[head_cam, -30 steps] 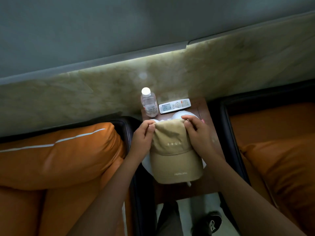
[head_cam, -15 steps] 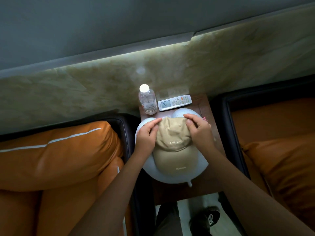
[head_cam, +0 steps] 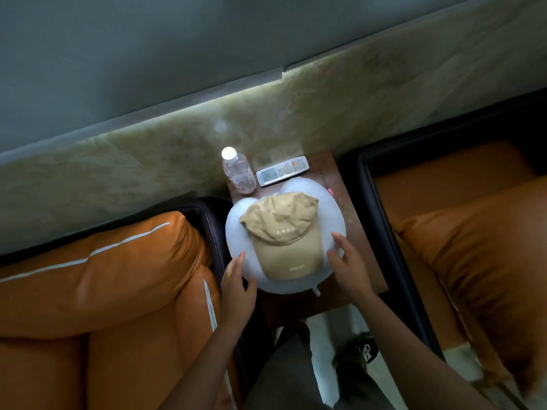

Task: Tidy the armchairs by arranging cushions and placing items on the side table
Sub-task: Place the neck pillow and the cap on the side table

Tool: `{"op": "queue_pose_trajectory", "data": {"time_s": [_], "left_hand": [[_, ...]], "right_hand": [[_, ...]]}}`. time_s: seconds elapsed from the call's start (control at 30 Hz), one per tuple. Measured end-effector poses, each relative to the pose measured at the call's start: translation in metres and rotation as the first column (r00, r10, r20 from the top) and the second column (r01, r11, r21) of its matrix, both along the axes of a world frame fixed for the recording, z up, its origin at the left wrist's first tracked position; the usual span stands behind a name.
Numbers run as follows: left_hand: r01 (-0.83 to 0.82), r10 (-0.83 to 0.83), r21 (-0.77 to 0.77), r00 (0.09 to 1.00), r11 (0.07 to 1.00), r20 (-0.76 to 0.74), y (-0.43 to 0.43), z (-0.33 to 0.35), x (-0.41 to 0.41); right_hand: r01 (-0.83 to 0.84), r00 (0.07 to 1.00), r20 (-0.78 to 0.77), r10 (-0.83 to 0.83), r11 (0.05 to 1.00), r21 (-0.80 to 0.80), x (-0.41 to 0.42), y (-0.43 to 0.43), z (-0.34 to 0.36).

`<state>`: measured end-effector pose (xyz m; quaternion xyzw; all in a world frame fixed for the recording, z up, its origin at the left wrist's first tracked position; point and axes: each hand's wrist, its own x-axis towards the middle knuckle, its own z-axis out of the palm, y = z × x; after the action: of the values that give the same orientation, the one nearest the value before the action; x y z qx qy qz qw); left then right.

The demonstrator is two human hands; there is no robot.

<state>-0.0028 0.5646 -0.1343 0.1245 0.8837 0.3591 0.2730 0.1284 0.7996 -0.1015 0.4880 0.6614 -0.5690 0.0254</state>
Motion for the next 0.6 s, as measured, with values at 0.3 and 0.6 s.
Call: {"op": "queue_pose_trajectory", "data": {"time_s": [0.3, 0.6], "left_hand": [[0.536, -0.482, -0.138, 0.825, 0.833, 0.293, -0.021, 0.013, 0.084], [0.83, -0.744, -0.155, 0.552, 0.537, 0.377, 0.058, 0.039, 0.141]], "right_hand": [[-0.039, 0.957, 0.277, 0.082, 0.987, -0.157, 0.169, -0.057, -0.013], [0.128, 0.936, 0.346, -0.058, 0.975, -0.184, 0.319, -0.069, -0.002]]}}
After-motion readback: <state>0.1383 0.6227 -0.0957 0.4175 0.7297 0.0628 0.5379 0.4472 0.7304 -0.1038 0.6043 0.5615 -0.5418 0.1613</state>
